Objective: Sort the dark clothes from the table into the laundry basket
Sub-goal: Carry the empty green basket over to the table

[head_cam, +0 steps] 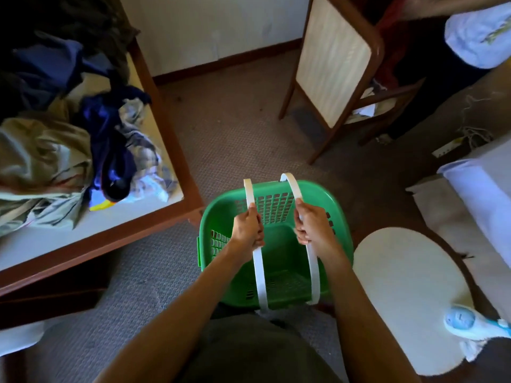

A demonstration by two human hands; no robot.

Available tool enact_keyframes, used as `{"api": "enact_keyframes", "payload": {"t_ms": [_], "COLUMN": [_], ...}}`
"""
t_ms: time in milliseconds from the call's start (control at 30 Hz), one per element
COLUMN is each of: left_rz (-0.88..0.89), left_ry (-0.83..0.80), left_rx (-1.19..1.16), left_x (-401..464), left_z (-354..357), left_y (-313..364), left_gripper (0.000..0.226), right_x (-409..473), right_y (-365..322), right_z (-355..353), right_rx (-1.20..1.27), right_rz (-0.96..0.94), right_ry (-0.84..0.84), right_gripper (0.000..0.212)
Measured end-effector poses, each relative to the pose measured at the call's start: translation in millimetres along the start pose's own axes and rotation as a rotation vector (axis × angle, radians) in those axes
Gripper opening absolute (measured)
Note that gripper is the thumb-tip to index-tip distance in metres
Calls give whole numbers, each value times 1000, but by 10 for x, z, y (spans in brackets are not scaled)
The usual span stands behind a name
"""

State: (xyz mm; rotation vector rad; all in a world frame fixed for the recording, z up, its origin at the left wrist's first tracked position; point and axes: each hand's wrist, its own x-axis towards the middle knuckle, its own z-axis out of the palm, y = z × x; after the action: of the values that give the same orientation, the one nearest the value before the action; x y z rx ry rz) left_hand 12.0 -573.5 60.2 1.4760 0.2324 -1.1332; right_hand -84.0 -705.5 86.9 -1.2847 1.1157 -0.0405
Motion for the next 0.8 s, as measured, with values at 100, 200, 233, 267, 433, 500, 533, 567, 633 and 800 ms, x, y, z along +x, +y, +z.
{"api": "enact_keyframes", "payload": {"t_ms": [100,200,233,267,433,500,533,567,633,800], "left_rz": [-24,-39,-38,-47,-55,-41,-33,-34,-36,-1], "left_ry": [-1,-11,-11,-2,48,59,73,94,133,198], "left_rx": [11,-5,-15,-22,-46,-80,-94,-111,-142,-216], "left_x": [273,497,611,722,1286,1546,1675,1799,2026,2471], "left_z": [161,261,294,314,440,484,509,536,583,669], "left_y": [303,624,726,832,1364,1591,1703,1814,2073,2774], "left_gripper": [43,39,38,38,37,37,38,38,40,41], "right_x": [328,610,727,851,1568,1904,2086,2251,2600,3268], "right_y": [-228,-464,-557,-647,-1154,-1374,-1473,-1587,-1825,-2483], "right_z": [-73,-95,-93,-91,-33,-9,11,34,64,177], "right_rx": [13,29,37,41,22,14,3,-14,-35,-58], "right_rz": [21,26,22,25,58,71,70,77,105,63], "right_ry": [11,16,20,22,-1,-24,-41,-60,-103,-172], "right_gripper": [49,49,49,49,51,48,47,47,49,45]}}
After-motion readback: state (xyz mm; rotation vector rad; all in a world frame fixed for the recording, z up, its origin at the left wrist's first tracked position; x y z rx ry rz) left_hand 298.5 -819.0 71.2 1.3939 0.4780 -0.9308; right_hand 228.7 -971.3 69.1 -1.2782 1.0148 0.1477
